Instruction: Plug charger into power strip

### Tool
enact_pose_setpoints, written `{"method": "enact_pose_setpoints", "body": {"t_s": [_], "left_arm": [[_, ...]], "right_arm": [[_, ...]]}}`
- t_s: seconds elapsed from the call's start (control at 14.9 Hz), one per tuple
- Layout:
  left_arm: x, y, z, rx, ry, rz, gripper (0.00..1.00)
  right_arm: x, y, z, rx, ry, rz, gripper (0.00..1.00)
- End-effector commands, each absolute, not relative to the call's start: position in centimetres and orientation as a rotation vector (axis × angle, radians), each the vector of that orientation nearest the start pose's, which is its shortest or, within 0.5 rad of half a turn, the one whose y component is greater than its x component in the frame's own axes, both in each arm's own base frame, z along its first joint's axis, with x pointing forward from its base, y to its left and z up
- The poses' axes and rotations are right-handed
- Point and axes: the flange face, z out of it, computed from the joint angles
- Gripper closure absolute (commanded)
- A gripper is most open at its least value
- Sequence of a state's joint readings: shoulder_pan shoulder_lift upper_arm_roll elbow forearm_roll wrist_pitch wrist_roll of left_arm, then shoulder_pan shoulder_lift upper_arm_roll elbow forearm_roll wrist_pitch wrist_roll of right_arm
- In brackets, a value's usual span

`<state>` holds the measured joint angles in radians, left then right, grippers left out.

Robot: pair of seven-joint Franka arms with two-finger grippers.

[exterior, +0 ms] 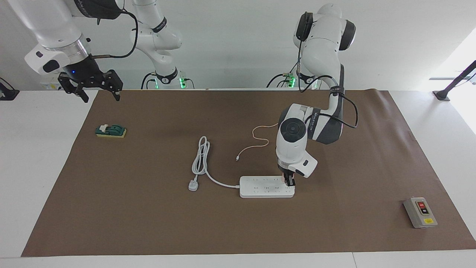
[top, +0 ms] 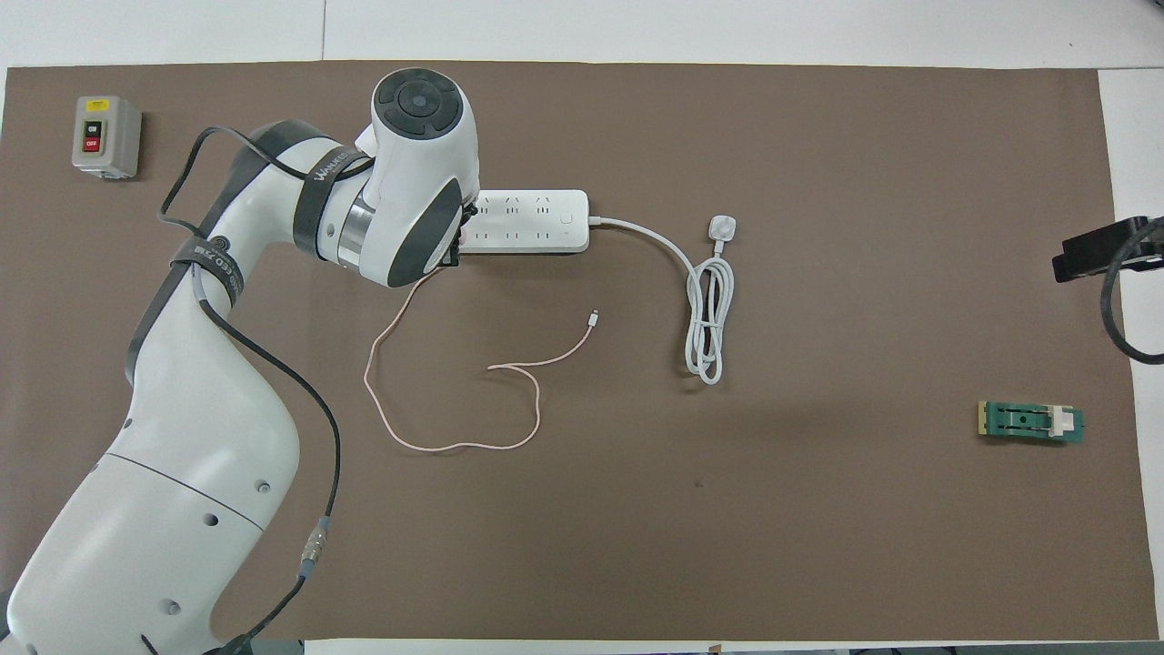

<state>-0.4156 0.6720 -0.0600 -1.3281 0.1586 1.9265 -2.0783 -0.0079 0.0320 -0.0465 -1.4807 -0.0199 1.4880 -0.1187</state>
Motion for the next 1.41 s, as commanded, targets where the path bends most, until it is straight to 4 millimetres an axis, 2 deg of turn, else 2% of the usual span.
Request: {"method": "enact_pose_setpoints", "body": {"t_s": [0.0, 0.07, 0.13, 0.2, 0.54, 0.67, 0.87, 1.01, 1.14, 1.34], "left_arm": [[64.3, -33.0, 30.1, -2.179, -2.126, -0.097, 1.00], [64.5, -32.8, 30.9, -2.176, -2.138, -0.102, 0.79], [64.5, -32.7, 32.1, -2.184, -2.141, -0.110, 0.33], [64.5, -32.3, 33.1, -2.175, -2.146, -0.116, 0.00], [64.1, -29.7, 41.0, -2.196, -2.113, -0.119, 0.00], [63.8, -28.4, 43.3, -2.270, -2.008, -0.103, 0.00], [64.1, -24.8, 46.4, -2.422, -1.777, -0.062, 0.00], [64.2, -21.4, 49.7, -2.583, -1.574, -0.067, 0.00], [64.7, -17.7, 50.9, -2.718, -1.306, -0.040, 0.00], [65.4, -10.5, 52.1, -2.889, -0.819, 0.036, 0.00]], "right_arm": [[54.7, -3.2, 64.3, -3.141, -0.070, 0.051, 0.00], [54.7, -3.2, 64.3, -3.141, -0.070, 0.051, 0.00], [54.7, -3.2, 64.3, -3.141, -0.070, 0.051, 0.00], [54.7, -3.2, 64.3, -3.141, -0.070, 0.051, 0.00], [54.7, -3.2, 64.3, -3.141, -0.070, 0.051, 0.00], [54.7, -3.2, 64.3, -3.141, -0.070, 0.051, 0.00], [54.7, -3.2, 64.3, -3.141, -0.069, 0.051, 0.00], [54.7, -3.2, 64.3, -3.141, -0.070, 0.051, 0.00], [54.7, -3.2, 64.3, -3.141, -0.070, 0.051, 0.00], [54.7, -3.2, 64.3, -3.141, -0.070, 0.051, 0.00]]}}
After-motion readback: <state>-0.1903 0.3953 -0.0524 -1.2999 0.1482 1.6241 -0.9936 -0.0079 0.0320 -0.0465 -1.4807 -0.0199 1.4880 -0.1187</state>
